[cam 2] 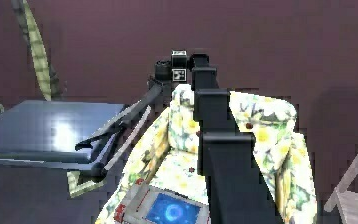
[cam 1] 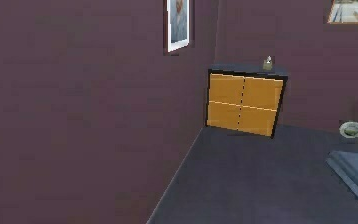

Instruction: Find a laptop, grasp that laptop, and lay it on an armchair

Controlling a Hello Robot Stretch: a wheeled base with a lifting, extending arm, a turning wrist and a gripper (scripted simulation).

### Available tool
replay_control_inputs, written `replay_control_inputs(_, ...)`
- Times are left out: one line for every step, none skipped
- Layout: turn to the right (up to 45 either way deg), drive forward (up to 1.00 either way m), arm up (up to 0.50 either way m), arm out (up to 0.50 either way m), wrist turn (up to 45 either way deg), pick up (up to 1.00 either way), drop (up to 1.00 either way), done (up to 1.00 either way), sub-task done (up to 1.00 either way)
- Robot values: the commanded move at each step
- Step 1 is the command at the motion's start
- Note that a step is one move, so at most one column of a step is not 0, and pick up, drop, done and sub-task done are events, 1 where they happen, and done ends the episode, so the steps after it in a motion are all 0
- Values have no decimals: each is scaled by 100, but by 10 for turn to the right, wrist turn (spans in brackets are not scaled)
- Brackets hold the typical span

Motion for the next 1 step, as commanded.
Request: replay_control_inputs(0,0,0,0,450,0,0,0,0)
